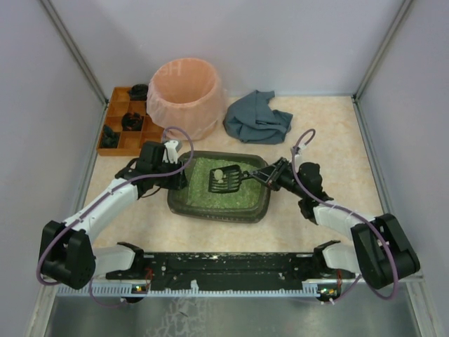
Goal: Clean the litter box
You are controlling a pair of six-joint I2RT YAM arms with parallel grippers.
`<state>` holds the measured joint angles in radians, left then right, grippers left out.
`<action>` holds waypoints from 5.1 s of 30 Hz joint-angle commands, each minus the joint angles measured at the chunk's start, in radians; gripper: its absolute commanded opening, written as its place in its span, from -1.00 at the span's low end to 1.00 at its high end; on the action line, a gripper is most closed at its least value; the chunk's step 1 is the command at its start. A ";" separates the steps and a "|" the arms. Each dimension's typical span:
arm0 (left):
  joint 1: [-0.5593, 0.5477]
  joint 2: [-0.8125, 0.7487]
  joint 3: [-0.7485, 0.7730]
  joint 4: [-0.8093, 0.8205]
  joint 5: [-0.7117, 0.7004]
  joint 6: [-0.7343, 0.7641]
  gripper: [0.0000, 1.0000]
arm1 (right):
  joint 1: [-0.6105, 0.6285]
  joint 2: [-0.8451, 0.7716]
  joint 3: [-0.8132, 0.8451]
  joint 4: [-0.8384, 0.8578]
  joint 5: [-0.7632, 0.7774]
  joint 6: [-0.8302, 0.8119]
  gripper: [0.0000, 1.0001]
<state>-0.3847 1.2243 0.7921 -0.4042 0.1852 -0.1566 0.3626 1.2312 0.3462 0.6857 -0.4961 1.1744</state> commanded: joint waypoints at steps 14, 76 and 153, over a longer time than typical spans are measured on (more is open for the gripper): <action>-0.003 -0.003 0.022 0.010 -0.001 0.004 -0.07 | -0.036 -0.098 0.009 0.126 0.003 -0.016 -1.00; -0.002 -0.096 -0.002 0.019 -0.085 -0.008 0.08 | 0.174 0.744 1.552 -0.404 0.633 -0.876 -1.00; 0.000 -0.136 -0.009 0.025 -0.134 -0.007 0.19 | 0.358 -0.005 0.872 -1.229 0.650 -0.897 -1.00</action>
<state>-0.3843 1.0992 0.7902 -0.3992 0.0494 -0.1600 0.7139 1.1576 1.1229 -0.4526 0.1455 0.2569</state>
